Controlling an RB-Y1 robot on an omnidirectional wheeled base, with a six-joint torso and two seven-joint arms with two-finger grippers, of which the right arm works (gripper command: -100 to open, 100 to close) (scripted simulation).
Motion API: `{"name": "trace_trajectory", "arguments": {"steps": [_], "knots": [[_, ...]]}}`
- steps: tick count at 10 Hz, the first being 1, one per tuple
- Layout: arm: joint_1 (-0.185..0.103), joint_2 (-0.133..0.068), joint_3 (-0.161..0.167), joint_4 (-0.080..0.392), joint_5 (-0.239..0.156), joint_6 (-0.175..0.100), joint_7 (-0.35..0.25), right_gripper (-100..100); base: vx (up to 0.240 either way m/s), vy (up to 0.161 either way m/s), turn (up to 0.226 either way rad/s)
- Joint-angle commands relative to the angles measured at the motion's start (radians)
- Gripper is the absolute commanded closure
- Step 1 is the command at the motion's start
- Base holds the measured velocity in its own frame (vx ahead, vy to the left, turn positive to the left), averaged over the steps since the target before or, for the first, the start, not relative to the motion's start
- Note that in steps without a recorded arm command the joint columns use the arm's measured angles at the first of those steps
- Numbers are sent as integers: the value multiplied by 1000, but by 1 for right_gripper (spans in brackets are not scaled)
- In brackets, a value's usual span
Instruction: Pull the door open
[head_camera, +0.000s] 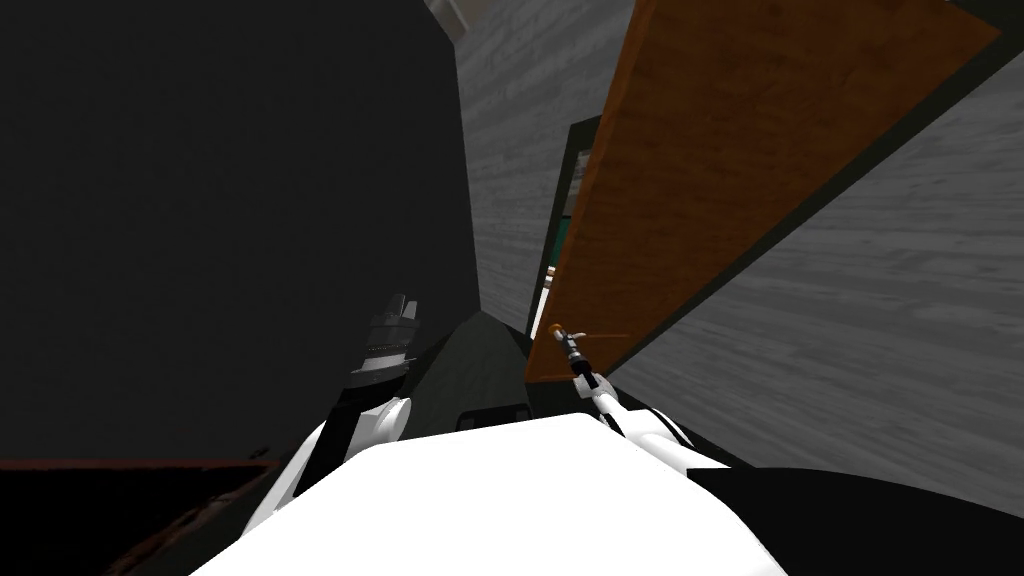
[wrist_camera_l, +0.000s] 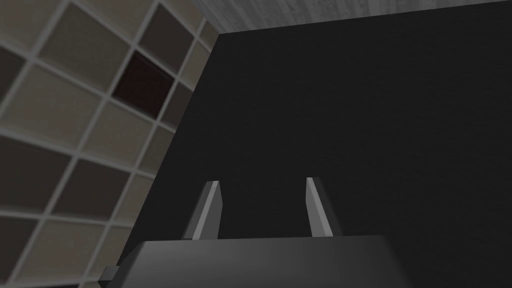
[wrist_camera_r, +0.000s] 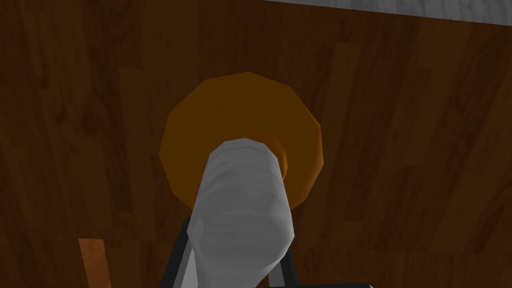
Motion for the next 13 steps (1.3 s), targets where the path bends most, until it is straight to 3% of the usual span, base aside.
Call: {"name": "trace_trajectory", "arguments": {"steps": [1,9,10,13], "knots": [[1,10,8,-17,10,6,1,100,-204,-78,132],[-32,18,14,6,28,-1,-3,100,-155,-87,87],[-14,2,27,9,39,-29,-29,100,-160,-20,182],[5,-20,41,12,51,-63,-58,100,-188,-55,99]]}}
